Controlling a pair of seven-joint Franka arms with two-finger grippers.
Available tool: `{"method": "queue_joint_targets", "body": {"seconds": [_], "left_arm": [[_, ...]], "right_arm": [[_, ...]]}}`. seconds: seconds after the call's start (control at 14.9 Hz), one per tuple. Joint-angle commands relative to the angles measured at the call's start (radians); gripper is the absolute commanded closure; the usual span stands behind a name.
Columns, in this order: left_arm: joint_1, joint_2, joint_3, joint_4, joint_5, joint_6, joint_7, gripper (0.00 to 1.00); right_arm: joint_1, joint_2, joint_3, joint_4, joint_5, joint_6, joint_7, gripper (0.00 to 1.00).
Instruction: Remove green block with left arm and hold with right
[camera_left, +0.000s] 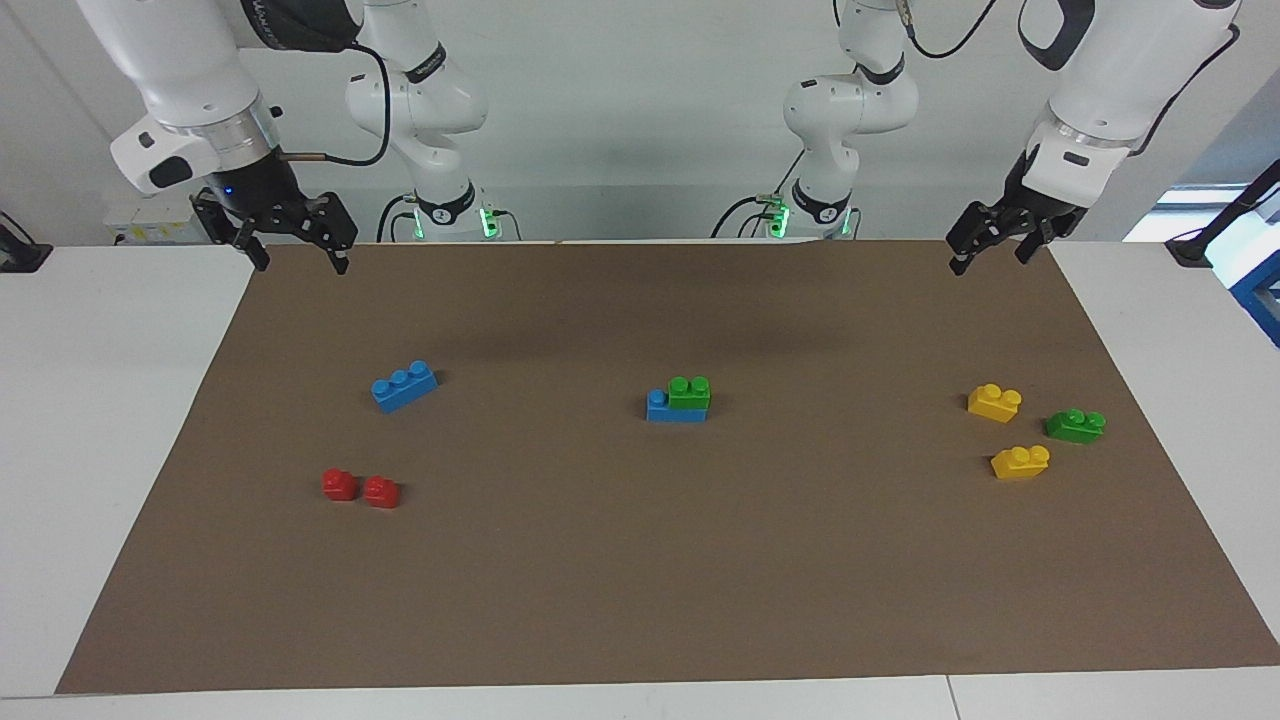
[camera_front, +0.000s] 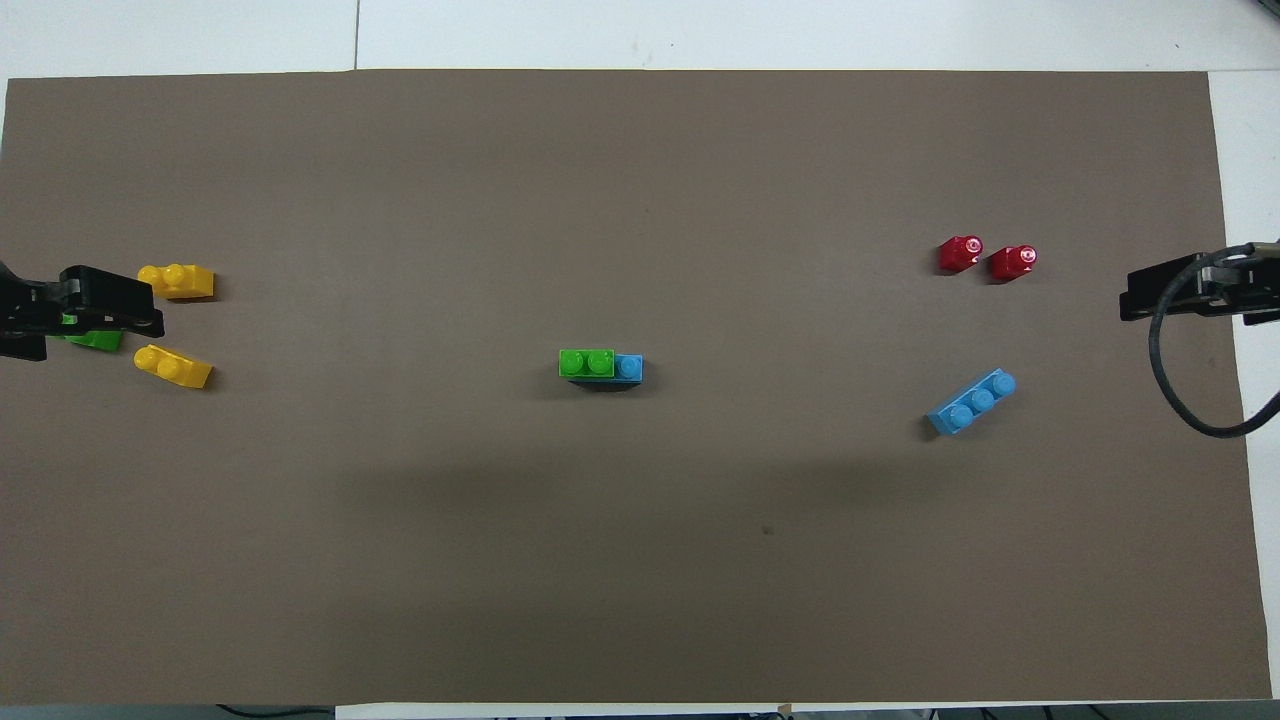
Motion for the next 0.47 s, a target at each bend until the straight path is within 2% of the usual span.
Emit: {"method": "queue_joint_targets", "body": {"seconds": [0.0, 0.4], "left_arm": [[-0.006, 0.006, 0.011, 0.02, -0.016, 0.0, 0.002, 0.0], [-0.008, -0.002, 0.011, 0.008, -0.016, 0.002, 0.002, 0.0]], "right_arm": [[-0.007, -0.014, 0.01, -0.016, 0.0, 0.017, 0.014, 0.0], [-0.003, -0.014, 0.01, -0.016, 0.0, 0.017, 0.016, 0.0]]}}
